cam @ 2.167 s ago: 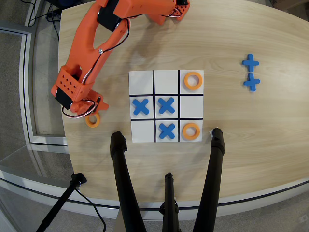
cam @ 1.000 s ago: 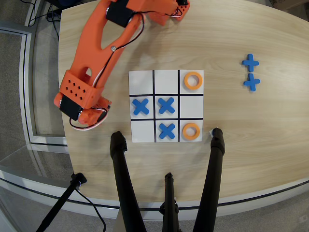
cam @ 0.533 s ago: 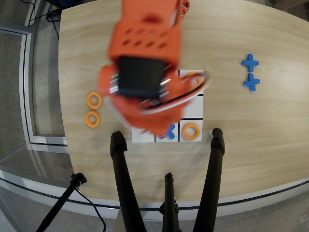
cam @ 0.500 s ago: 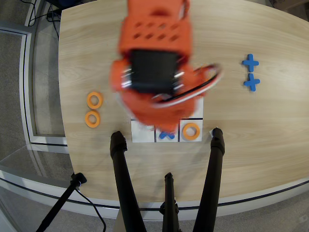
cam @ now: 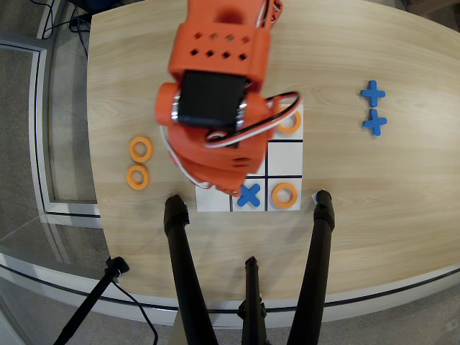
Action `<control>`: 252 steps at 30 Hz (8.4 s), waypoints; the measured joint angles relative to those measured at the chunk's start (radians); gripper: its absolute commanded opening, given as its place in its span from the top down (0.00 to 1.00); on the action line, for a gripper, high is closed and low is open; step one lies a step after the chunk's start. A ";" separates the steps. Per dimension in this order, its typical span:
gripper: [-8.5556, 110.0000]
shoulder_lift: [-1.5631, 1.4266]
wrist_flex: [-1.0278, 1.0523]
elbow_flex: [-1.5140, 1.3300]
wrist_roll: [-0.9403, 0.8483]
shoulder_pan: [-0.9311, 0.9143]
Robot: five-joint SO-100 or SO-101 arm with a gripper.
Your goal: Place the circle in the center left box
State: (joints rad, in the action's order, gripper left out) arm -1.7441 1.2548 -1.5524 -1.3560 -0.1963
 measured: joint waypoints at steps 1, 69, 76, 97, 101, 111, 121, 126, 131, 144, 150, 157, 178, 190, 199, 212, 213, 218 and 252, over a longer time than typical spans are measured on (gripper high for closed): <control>0.93 0.011 -0.005 -0.002 -0.017 -0.023; 0.82 0.836 0.130 0.584 -0.325 -0.453; 0.93 0.784 0.172 0.595 -0.285 -0.414; 0.93 -0.137 -0.049 -0.304 0.015 0.264; 0.93 -0.198 -0.086 -0.388 0.071 0.360; 0.93 -0.213 -0.199 -0.499 0.110 0.449; 0.93 -0.196 -0.178 -0.472 0.106 0.399; 0.93 -0.146 0.137 -0.209 0.055 0.258; 0.79 -0.061 0.359 0.080 0.020 0.083; 0.68 0.305 0.169 0.270 -0.207 -0.290; 0.68 0.571 0.137 0.512 -0.272 -0.402; 0.68 0.765 0.121 0.615 -0.287 -0.440; 0.68 0.850 0.126 0.584 -0.295 -0.466; 0.68 0.931 0.092 0.624 -0.299 -0.476; 0.76 0.976 0.067 0.689 -0.299 -0.482; 0.86 0.966 0.078 0.658 -0.291 -0.443; 0.87 0.971 0.083 0.658 -0.290 -0.443; 0.93 0.974 0.101 0.658 -0.285 -0.443; 0.93 -0.153 -0.028 -0.304 -0.049 0.132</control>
State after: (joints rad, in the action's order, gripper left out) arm -1.8975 1.2272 -1.8561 -1.4051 -0.0644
